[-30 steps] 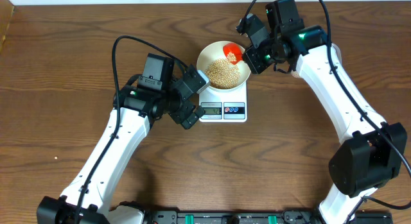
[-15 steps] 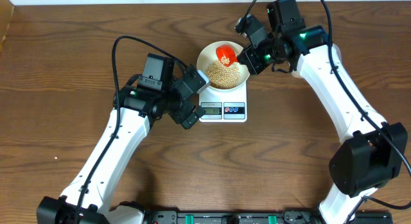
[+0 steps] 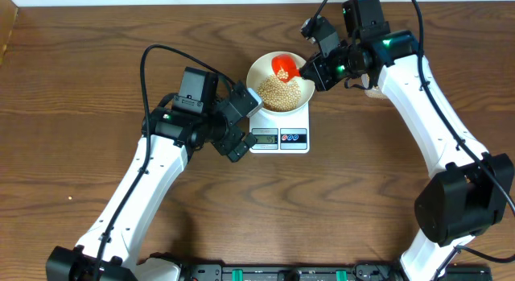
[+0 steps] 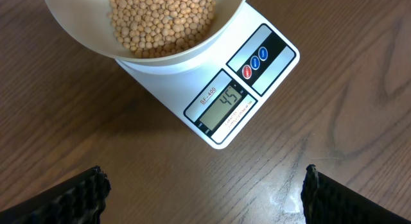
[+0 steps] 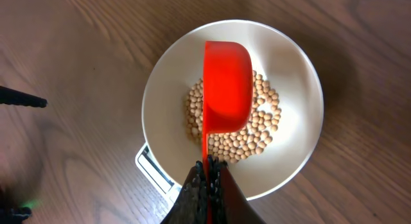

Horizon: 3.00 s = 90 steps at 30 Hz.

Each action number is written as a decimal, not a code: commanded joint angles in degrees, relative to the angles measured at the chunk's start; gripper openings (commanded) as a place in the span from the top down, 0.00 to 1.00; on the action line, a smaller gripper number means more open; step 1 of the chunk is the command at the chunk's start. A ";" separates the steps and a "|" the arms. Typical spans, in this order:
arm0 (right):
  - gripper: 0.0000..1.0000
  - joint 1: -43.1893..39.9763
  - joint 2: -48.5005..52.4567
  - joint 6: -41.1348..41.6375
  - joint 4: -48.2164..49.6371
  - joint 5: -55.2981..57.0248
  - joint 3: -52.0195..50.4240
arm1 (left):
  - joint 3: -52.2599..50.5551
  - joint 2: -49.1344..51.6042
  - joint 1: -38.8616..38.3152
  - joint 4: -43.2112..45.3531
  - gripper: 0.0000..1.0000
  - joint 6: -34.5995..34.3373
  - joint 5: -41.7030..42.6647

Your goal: Scoop item into bowl and weigh 50g on scale

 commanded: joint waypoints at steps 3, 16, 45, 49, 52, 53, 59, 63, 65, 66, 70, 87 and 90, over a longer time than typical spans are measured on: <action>0.99 -1.55 0.48 1.25 0.04 -3.52 1.55 | 0.22 -0.44 0.04 0.02 0.02 0.55 -0.31; 0.99 -3.52 0.48 1.60 0.17 -5.73 1.55 | 0.22 -0.44 0.04 0.00 0.02 0.55 -0.31; 0.99 0.92 0.48 1.11 -0.57 5.40 1.55 | 0.22 -0.44 0.04 0.00 0.02 0.55 -0.31; 0.99 0.13 0.48 1.14 -0.59 4.13 1.55 | 0.22 -0.44 0.04 0.00 0.02 0.55 -0.31; 0.99 -0.74 0.48 1.14 -0.61 1.88 1.55 | 0.22 -0.44 0.04 0.00 0.02 0.55 -0.31; 0.99 -1.03 0.48 1.20 -0.59 1.18 1.55 | 0.22 -0.44 0.04 0.02 0.02 0.55 -0.31; 0.99 -1.38 0.48 1.79 -0.59 0.90 1.55 | 0.22 -0.44 0.04 0.02 0.02 0.55 -0.31; 0.99 -1.33 0.48 1.79 -0.68 0.70 1.55 | 0.22 -0.44 0.04 0.02 0.02 0.55 -0.31; 0.99 -1.20 0.48 1.81 -0.68 0.66 1.55 | 0.22 -0.44 0.04 0.00 0.02 0.55 -0.31; 0.99 -1.05 0.48 1.81 -0.72 0.66 1.55 | 0.22 -0.44 0.04 0.02 0.02 0.55 -0.31; 0.99 -0.76 0.48 1.79 -0.87 0.70 1.55 | 0.22 -0.44 0.04 0.00 0.02 0.55 -0.31; 0.99 0.42 0.48 -0.79 -1.01 1.64 1.55 | 0.22 -0.44 0.04 0.00 0.02 0.55 -0.31; 0.99 1.33 0.48 -1.29 -1.09 3.76 1.55 | 0.22 -0.44 0.04 0.02 0.02 0.55 -0.31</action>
